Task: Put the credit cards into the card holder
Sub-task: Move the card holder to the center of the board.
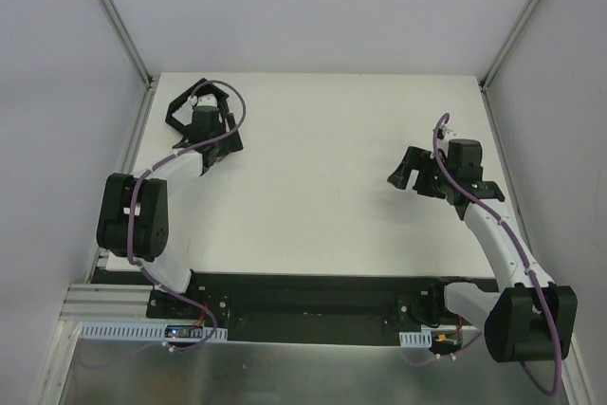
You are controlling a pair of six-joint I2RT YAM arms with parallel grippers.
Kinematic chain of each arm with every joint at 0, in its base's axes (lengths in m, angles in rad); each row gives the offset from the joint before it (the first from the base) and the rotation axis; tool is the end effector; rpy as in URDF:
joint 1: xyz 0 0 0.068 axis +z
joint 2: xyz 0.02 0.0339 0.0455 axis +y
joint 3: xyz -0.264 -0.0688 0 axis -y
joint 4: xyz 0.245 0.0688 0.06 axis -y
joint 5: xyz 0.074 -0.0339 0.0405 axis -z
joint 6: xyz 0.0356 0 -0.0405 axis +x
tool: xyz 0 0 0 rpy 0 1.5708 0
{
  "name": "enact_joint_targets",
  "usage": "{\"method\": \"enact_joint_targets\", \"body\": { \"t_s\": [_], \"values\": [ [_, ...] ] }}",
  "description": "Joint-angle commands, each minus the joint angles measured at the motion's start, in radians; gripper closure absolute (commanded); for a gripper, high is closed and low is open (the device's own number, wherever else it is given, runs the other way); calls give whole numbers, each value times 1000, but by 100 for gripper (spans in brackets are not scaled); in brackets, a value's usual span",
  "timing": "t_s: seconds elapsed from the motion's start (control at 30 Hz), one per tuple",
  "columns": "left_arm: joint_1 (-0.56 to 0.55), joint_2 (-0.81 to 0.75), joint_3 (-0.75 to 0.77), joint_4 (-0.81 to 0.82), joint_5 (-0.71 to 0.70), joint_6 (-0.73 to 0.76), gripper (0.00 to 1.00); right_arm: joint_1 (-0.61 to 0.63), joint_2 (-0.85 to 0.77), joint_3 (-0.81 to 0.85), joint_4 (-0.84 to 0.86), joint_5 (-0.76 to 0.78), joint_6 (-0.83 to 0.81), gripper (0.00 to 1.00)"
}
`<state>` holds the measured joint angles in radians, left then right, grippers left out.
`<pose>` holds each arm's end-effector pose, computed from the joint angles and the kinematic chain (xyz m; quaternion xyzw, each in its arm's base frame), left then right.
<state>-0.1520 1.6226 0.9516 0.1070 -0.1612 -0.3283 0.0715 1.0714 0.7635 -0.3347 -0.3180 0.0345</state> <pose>0.3519 -0.0481 0.2135 -0.1156 0.8663 -0.0459 0.4838 0.2302 0.0276 0.2636 -0.0872 0.8815 0.1648 0.4338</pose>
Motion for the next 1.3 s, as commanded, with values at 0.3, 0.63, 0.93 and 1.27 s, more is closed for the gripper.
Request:
{"method": "enact_joint_targets", "body": {
  "t_s": [0.3,0.63,0.93,1.27],
  "values": [
    [-9,164,206,51,160,110,22,-6,55,65,-53,40,-59,4],
    [3,249,308,-144,160,52,19,-9,84,80,-81,60,-81,3],
    [8,319,358,-219,160,2,18,-12,114,88,-93,57,-93,3],
    [-9,313,302,-273,235,9,20,-18,128,103,-110,68,-104,3]
  ]
}}
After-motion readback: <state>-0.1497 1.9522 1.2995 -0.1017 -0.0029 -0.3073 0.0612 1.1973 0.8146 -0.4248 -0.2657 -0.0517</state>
